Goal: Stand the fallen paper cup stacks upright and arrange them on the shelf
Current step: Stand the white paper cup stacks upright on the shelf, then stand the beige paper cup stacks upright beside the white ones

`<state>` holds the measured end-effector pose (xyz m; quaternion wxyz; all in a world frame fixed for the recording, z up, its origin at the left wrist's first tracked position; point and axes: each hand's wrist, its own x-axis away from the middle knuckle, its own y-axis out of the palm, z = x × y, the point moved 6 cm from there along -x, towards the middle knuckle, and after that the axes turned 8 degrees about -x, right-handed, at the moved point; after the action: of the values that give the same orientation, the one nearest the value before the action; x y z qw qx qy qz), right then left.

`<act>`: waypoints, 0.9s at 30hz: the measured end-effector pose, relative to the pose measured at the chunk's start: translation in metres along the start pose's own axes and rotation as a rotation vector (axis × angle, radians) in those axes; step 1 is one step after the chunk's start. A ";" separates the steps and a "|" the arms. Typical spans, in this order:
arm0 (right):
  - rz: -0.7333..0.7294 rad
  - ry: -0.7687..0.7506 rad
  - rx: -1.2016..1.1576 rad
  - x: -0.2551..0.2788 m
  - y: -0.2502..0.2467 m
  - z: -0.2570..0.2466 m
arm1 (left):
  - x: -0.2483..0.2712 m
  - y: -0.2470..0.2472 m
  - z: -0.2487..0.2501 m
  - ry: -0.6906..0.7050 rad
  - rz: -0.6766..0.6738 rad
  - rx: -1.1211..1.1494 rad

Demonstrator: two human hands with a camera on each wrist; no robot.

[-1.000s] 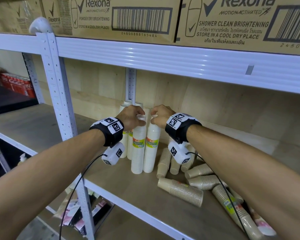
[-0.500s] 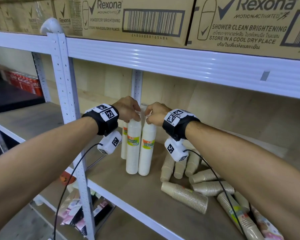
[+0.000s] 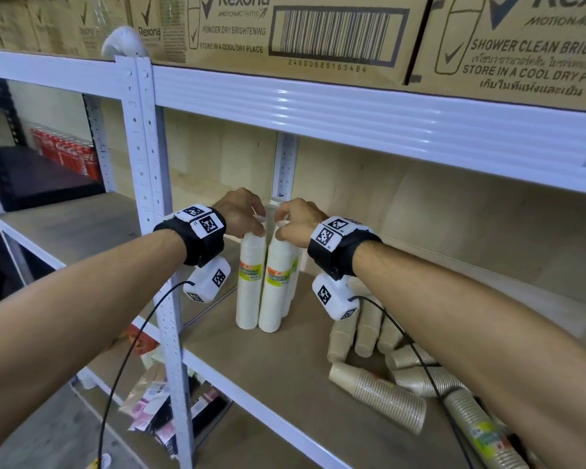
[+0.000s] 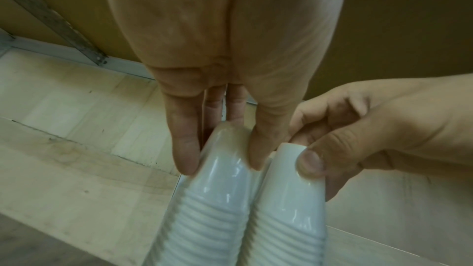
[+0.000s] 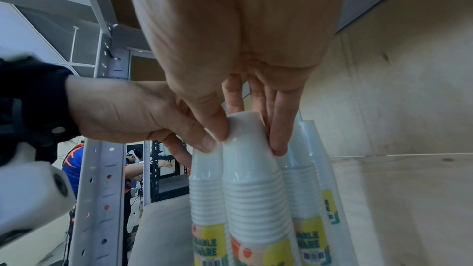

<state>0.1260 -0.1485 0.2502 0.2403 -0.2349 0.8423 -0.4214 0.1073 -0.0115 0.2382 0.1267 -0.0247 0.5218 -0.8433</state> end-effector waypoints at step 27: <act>0.054 0.138 0.008 0.016 -0.037 0.058 | 0.006 -0.036 0.077 0.223 0.135 -0.027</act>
<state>0.1555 -0.2129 0.2470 0.1938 -0.1812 0.8614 -0.4331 0.1083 -0.0649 0.3045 0.1239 0.1029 0.5443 -0.8233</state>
